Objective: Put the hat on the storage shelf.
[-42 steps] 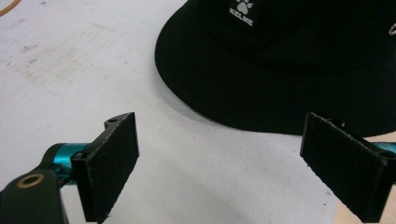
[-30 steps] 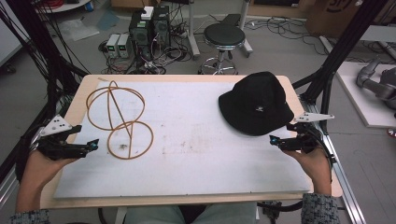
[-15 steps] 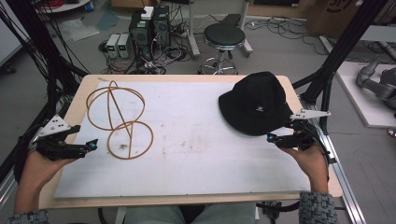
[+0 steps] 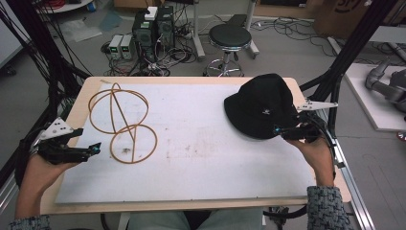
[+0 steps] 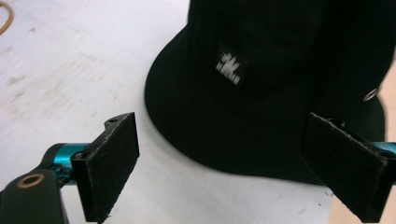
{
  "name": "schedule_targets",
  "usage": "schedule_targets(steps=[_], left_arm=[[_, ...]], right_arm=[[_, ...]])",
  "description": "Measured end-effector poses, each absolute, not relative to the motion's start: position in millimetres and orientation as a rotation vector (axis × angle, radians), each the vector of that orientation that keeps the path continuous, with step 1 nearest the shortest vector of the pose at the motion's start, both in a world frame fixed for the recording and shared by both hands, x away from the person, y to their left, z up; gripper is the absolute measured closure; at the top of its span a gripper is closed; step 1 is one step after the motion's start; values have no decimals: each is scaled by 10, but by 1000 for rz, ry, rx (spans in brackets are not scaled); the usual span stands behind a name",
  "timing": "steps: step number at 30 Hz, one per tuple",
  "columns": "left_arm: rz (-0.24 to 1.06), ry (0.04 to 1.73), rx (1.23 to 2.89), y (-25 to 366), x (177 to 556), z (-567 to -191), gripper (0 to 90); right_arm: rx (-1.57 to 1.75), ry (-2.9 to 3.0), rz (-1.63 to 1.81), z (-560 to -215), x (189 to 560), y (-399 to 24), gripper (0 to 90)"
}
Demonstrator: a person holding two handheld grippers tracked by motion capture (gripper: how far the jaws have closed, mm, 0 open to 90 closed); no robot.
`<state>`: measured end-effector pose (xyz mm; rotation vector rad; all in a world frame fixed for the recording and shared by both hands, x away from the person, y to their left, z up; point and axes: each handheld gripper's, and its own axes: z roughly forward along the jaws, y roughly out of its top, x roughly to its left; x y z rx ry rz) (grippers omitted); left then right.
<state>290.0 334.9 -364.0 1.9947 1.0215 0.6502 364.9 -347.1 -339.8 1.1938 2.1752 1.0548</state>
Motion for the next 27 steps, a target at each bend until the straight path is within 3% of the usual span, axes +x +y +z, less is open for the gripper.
schedule_targets(steps=[27], left_arm=[[646, 1012, 1998, 3349, 2926, -3625, 174]], right_arm=[[1197, 2073, 1073, -2969, 4357, -3415, 127]])
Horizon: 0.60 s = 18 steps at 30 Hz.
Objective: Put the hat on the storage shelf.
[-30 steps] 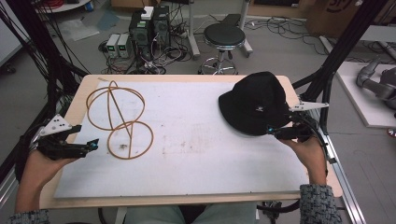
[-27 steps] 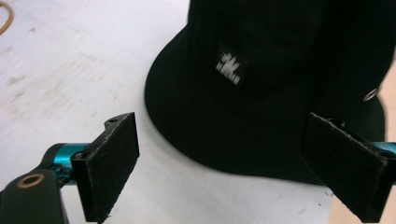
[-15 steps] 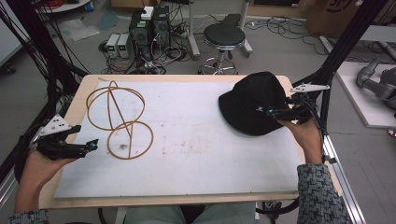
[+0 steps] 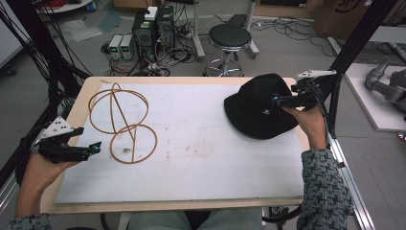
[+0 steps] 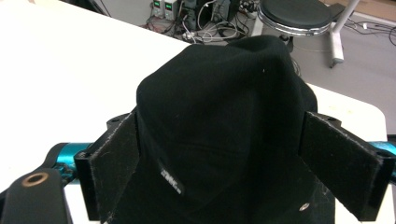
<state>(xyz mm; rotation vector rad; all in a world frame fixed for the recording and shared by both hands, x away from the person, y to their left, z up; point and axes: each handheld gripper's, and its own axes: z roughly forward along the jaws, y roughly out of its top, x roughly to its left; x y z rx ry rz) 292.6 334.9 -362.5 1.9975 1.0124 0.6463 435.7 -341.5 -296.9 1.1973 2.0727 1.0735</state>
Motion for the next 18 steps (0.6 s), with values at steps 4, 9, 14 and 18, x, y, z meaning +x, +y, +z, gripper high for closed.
schedule_targets(steps=[4, 9, 14, 18], left_arm=[[641, 1019, 1987, 3369, 2913, -3633, 173], [654, 1013, 1997, 3381, 2909, -3606, 174], [650, 1015, 1994, 3390, 2895, -3612, 173], [655, 1015, 1992, 3389, 2893, -3599, 173]], right_arm=[[1190, 2062, 1090, -2915, 4423, -3380, 127], [1176, 2024, 1116, -2856, 4499, -3330, 127], [1167, 2006, 1128, -2831, 4553, -3293, 127], [1179, 1970, 1143, -2856, 4620, -3295, 126]])
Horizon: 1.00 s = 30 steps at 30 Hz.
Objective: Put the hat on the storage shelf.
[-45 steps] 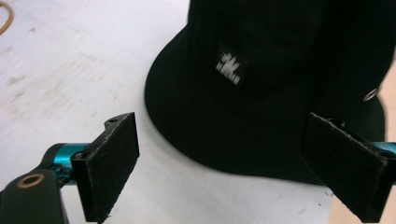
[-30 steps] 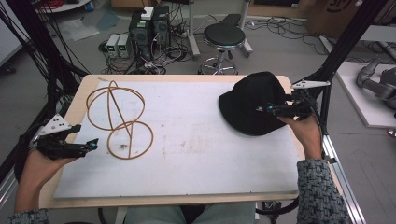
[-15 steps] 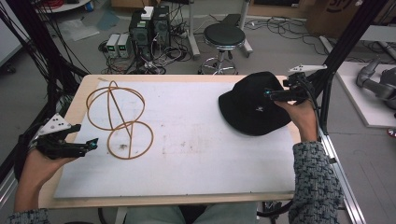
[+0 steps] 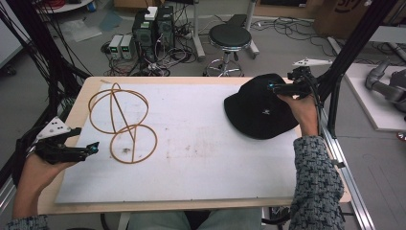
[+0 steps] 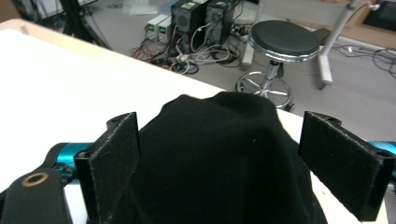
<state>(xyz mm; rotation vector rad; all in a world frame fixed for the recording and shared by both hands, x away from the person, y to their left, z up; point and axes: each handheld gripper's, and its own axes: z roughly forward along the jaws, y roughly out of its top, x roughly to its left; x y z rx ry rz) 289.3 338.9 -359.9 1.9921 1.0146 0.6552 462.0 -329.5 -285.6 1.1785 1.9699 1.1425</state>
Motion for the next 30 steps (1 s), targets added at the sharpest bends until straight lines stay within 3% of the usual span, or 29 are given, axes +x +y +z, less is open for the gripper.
schedule_targets(steps=[12, 30], left_arm=[[650, 1007, 1988, 3381, 2901, -3596, 173], [647, 1012, 1984, 3401, 2902, -3604, 173]], right_arm=[[1298, 1794, 1307, -2965, 4802, -3363, 126], [1399, 1809, 1272, -3251, 5042, -3326, 161]])
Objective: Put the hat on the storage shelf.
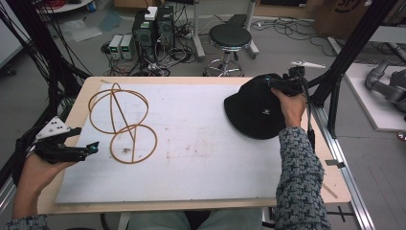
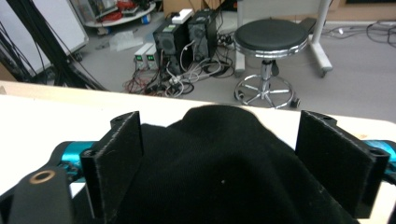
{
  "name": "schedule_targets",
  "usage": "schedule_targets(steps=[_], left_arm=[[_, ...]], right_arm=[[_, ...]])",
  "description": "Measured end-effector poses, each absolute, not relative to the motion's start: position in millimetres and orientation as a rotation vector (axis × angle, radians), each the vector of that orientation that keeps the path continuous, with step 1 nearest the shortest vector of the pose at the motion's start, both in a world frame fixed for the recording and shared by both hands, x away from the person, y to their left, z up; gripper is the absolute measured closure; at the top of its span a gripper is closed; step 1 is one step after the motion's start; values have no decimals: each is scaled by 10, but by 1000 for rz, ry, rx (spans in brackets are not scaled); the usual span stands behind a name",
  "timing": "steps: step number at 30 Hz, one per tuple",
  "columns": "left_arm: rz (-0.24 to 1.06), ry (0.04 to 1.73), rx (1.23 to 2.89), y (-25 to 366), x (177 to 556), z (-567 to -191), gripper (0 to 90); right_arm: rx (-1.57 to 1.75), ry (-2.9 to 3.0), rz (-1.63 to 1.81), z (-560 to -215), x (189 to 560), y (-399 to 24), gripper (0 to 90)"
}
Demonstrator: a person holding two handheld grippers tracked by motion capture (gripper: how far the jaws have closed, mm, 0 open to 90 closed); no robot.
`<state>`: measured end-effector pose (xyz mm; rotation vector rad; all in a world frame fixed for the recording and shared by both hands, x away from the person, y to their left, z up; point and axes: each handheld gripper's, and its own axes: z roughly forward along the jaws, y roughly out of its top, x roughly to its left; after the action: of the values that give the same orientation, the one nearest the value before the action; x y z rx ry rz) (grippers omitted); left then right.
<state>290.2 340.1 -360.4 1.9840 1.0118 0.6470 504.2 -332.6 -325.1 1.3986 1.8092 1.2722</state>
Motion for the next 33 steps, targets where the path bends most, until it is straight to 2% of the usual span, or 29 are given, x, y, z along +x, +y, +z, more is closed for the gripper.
schedule_targets(steps=[4, 9, 11, 12, 13, 23, 26, 33], left_arm=[[650, 1008, 1985, 3402, 2900, -3595, 174], [648, 1011, 1986, 3405, 2903, -3605, 173], [649, 1009, 1985, 3403, 2903, -3602, 174], [648, 1007, 1985, 3403, 2901, -3599, 174], [646, 1003, 1988, 3406, 2900, -3598, 174], [644, 1009, 1984, 3414, 2900, -3603, 173], [646, 1015, 1982, 3427, 2897, -3603, 174], [649, 1016, 1982, 3449, 2888, -3599, 174]], right_arm=[[1405, 1820, 1257, -3279, 5061, -3308, 194], [1390, 1838, 1239, -3304, 5043, -3298, 395], [1391, 1843, 1231, -3318, 5036, -3300, 454], [1391, 1843, 1231, -3318, 5036, -3300, 454], [1390, 1839, 1217, -3323, 5034, -3301, 520], [1332, 1870, 1155, -3316, 5009, -3259, 797], [1314, 1875, 1142, -3306, 5000, -3244, 849], [1288, 1850, 1183, -3222, 4948, -3258, 864]])
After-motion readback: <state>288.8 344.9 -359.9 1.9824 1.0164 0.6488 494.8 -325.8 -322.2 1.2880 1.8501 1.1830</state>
